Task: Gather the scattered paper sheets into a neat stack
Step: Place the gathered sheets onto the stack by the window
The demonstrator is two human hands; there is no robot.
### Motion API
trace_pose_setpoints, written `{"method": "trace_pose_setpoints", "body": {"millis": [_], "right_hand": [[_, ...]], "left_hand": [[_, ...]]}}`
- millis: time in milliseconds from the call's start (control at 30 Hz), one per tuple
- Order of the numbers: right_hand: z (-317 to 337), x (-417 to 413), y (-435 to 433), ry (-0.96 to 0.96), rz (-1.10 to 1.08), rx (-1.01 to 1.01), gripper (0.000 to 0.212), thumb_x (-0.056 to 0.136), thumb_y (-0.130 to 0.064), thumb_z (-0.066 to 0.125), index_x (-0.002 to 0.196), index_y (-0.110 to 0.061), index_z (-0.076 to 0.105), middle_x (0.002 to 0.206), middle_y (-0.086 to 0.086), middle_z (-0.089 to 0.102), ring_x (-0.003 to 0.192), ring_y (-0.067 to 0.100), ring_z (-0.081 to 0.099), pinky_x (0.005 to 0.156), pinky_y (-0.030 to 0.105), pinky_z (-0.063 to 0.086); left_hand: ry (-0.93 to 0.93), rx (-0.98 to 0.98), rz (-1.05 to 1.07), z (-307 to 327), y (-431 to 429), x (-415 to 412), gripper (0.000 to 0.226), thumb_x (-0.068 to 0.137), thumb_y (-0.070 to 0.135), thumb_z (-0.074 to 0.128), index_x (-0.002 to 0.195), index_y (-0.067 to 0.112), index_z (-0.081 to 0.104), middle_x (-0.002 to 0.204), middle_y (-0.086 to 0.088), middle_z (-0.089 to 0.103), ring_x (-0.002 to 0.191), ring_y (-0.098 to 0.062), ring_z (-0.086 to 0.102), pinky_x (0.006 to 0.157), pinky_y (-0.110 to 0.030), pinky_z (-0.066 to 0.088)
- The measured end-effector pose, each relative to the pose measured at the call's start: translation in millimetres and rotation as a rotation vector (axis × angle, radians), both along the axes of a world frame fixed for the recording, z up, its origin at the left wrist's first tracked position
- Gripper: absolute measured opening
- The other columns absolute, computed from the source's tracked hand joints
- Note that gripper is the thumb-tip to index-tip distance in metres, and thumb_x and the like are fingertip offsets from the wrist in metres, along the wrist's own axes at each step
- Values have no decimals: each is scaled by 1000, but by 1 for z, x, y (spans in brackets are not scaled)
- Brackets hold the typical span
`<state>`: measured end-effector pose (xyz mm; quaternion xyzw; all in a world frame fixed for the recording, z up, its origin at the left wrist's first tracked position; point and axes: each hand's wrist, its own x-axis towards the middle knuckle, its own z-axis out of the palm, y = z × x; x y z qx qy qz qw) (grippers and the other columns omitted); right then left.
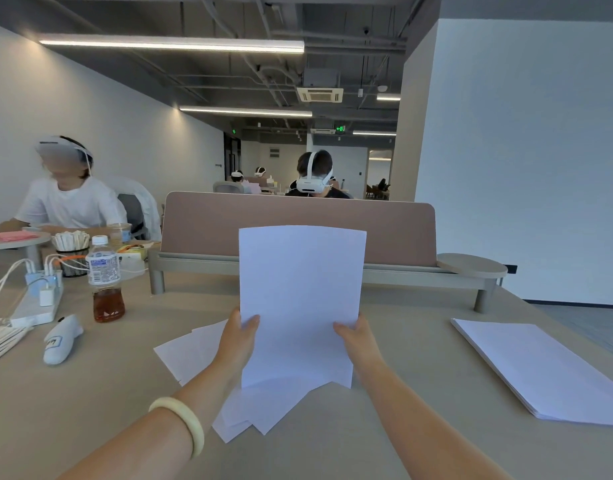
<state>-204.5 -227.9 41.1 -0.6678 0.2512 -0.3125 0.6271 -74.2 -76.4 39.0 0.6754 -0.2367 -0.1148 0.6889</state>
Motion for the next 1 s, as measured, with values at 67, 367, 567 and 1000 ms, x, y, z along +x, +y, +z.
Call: {"method": "trace_pose_setpoints", "body": {"millis": [67,367,567,1000], "right_hand": [[0,3,-1,19,-7,-8,35,90,-9,46,123,-18,53,115,4,65,107,27,61,97,45,48],[-45,16,-18,159,-4,45,53,65,-23,43,117,-21,53,112,9,64,103,28,63,94,51,51],[-13,1,-10,185,-63,-32,33,81,-8,37,108,-9,56,95,17,61,77,21,51,68,30,40],[12,-80,-71,187,-257,-27,13,91,-7,41,98,-8,52,80,2,48,67,16,41,56,23,31]], "left_hand": [[0,-3,12,2,-2,0,21,98,17,44,117,23,44,120,-1,57,109,-23,55,98,-40,42],[49,52,10,-11,-4,-9,20,100,18,37,117,27,41,112,1,53,104,-22,51,86,-34,39],[30,65,35,-1,-13,-8,23,99,15,37,120,22,43,111,-1,54,101,-23,51,86,-33,40],[-38,146,-88,15,-88,-49,11,93,15,42,102,13,49,99,-7,59,89,-26,58,73,-34,43]]}}
